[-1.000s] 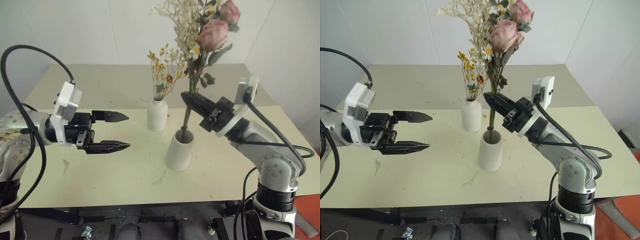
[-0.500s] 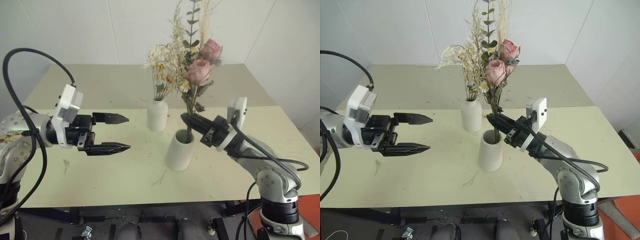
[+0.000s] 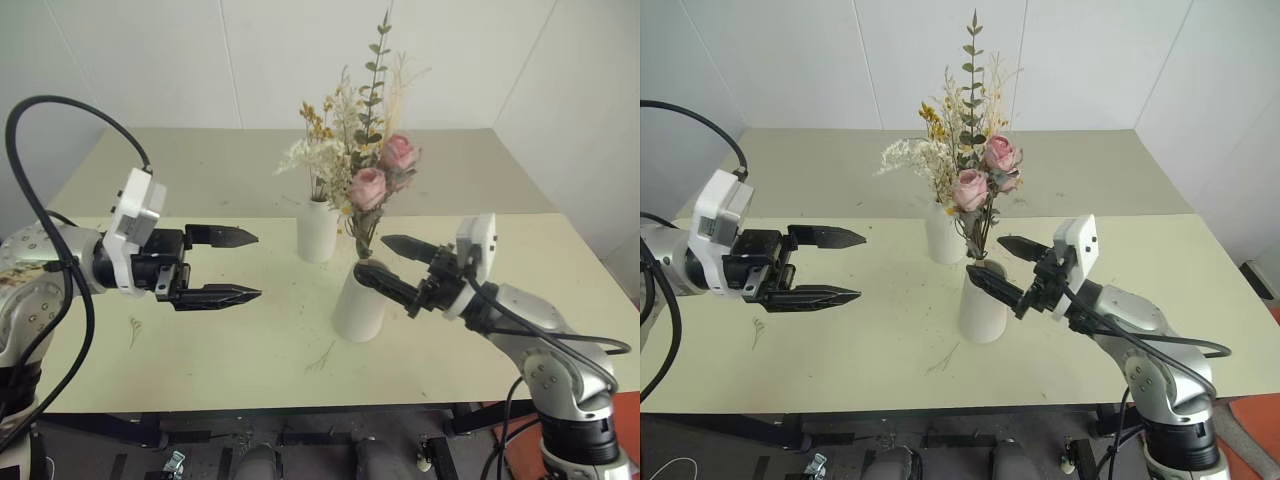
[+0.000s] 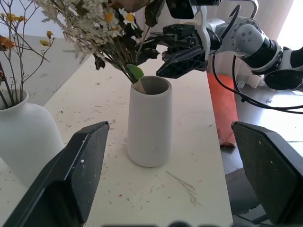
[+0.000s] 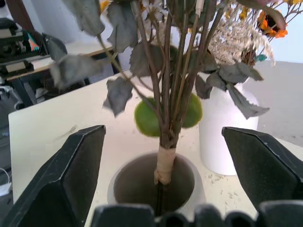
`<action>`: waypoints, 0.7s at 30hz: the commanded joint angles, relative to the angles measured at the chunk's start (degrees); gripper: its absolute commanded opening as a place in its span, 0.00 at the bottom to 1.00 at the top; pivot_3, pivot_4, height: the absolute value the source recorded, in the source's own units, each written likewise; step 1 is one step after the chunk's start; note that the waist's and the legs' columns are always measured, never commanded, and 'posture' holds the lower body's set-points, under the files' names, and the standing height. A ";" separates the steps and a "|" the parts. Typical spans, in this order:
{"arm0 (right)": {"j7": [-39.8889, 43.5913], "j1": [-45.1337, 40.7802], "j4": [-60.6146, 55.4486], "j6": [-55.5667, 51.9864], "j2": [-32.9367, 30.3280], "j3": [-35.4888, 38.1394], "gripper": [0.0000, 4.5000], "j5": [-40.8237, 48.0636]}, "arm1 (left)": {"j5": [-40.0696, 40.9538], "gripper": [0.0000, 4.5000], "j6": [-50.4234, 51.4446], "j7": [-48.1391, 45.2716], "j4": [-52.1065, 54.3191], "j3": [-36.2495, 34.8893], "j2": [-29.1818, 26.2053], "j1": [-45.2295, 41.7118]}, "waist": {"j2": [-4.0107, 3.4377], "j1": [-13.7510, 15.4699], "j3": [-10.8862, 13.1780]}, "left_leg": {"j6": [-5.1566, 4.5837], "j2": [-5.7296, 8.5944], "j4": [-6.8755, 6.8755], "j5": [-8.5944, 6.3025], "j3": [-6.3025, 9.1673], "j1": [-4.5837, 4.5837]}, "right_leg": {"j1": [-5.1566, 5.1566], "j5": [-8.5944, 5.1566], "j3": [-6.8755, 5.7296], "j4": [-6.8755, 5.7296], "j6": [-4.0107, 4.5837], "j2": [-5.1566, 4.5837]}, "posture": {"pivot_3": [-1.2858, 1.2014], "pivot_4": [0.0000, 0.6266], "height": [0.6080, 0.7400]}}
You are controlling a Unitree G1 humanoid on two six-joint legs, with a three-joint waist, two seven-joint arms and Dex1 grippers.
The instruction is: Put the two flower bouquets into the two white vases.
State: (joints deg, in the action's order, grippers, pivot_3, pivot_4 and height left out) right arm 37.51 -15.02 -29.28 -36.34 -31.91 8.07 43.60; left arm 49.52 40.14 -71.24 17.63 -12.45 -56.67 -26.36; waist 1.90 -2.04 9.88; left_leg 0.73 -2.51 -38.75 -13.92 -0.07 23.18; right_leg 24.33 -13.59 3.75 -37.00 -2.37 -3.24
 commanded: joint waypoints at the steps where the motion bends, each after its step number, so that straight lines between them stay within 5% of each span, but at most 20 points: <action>1: 4.51 0.50 -1.19 1.55 -4.96 5.24 1.00 1.48 | 0.37 1.00 -0.15 0.69 1.13 -1.40 -0.49 -0.88 | 0.01 -0.01 0.00 | 0.00 0.00 -0.01 0.00 0.00 -0.01 | -0.02 0.00 0.00 0.00 0.00 0.00 | 0.52 0.24 1.00; 10: 12.93 5.04 3.74 2.48 -15.64 14.16 1.00 0.88 | 1.33 1.00 0.38 3.90 3.17 -5.01 0.03 5.37 | 0.01 -0.12 0.00 | 0.00 -0.02 -0.01 0.00 -0.02 -0.10 | -0.07 -0.01 0.03 -0.02 0.03 0.03 | 0.52 0.24 1.00; 21: 19.68 7.38 8.89 4.82 -21.52 17.57 1.00 -1.71 | 2.29 1.00 -0.16 6.51 5.25 -10.98 0.49 13.70 | 0.01 -0.08 0.00 | 0.00 -0.02 0.00 -0.01 -0.05 -0.20 | -0.15 -0.02 0.04 -0.02 0.03 0.01 | 0.52 0.24 1.00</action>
State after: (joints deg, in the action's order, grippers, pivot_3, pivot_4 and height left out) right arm 56.00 -7.62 -20.35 -33.28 -52.29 23.16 42.50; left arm 51.15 40.29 -64.85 21.79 -21.03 -55.75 -13.03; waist 1.91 -2.12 9.88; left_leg 0.73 -2.53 -38.75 -13.93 -0.13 22.97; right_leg 24.17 -13.61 3.80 -37.02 -2.35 -3.23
